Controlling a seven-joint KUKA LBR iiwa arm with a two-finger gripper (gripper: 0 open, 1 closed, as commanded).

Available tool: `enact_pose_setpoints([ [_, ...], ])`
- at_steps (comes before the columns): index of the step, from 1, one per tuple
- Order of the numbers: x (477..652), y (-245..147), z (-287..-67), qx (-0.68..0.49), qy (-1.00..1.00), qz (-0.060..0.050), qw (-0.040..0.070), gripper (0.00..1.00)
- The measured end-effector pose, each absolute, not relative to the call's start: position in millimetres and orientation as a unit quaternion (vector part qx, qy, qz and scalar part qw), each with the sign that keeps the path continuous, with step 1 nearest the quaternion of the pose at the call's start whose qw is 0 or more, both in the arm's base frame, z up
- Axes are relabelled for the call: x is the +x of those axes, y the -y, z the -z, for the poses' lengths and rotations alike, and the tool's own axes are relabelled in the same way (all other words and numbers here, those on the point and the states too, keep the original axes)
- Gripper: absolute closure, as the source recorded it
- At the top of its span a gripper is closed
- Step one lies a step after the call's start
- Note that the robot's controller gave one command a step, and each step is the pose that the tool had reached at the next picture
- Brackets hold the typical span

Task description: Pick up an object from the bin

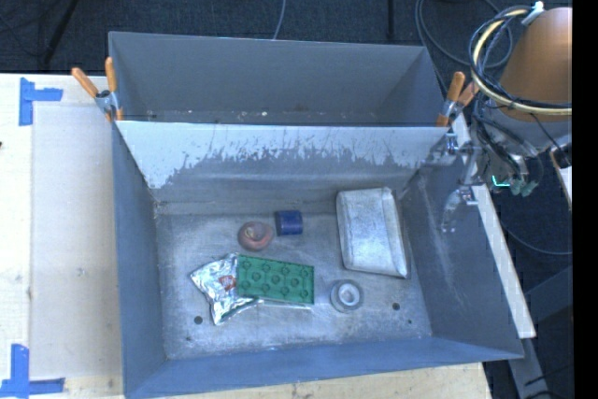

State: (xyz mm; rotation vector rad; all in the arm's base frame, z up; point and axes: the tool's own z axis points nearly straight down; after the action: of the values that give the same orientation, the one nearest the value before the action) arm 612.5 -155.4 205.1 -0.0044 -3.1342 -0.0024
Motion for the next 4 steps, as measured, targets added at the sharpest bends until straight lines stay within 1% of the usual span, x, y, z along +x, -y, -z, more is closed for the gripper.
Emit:
enact_pose_setpoints([
  [1,569.4,75,-127,-0.031,1.0,0.003,0.006,0.0],
  [2,548.0,-9,-115,-0.019,1.0,0.002,0.002,0.0],
  [3,513.4,-58,-72,-0.002,1.0,0.0,-0.002,0.0],
  [4,525.4,-110,-120,0.114,0.993,0.001,-0.001,0.0],
])
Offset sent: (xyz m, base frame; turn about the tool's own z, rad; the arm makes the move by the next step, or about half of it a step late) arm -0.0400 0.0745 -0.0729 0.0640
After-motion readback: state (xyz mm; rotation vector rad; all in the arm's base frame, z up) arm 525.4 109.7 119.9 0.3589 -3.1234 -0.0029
